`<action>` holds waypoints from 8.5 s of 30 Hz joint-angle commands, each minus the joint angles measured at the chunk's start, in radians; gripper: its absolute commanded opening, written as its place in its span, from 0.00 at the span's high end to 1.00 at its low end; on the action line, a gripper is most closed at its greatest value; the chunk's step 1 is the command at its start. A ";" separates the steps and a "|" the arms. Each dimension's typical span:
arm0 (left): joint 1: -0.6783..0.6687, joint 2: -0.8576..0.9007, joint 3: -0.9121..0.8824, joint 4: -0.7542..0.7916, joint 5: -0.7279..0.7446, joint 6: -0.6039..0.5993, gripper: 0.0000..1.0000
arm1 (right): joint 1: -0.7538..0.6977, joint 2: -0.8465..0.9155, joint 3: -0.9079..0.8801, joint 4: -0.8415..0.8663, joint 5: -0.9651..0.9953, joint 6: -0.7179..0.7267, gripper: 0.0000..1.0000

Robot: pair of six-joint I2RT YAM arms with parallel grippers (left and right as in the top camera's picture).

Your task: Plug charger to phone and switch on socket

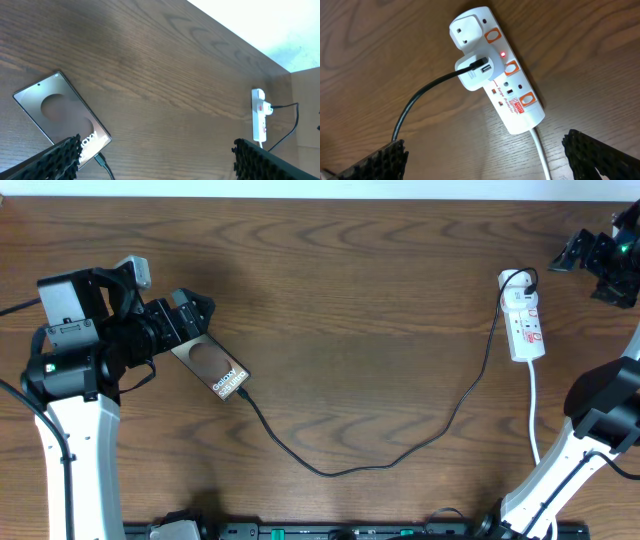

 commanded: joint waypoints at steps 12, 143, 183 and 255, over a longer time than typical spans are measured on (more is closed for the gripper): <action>-0.051 -0.212 -0.121 -0.016 -0.331 -0.005 0.05 | -0.001 -0.016 0.013 -0.001 0.004 0.010 0.01; -0.168 -1.240 -1.234 0.724 -0.447 0.243 0.04 | 0.136 -0.537 -0.832 0.656 0.083 -0.107 0.01; -0.168 -1.240 -1.234 0.724 -0.447 0.244 0.04 | 0.459 -1.978 -2.333 1.719 0.068 -0.494 0.01; -0.168 -1.240 -1.234 0.724 -0.447 0.243 0.04 | 0.483 -2.238 -2.401 1.454 0.311 -0.233 0.01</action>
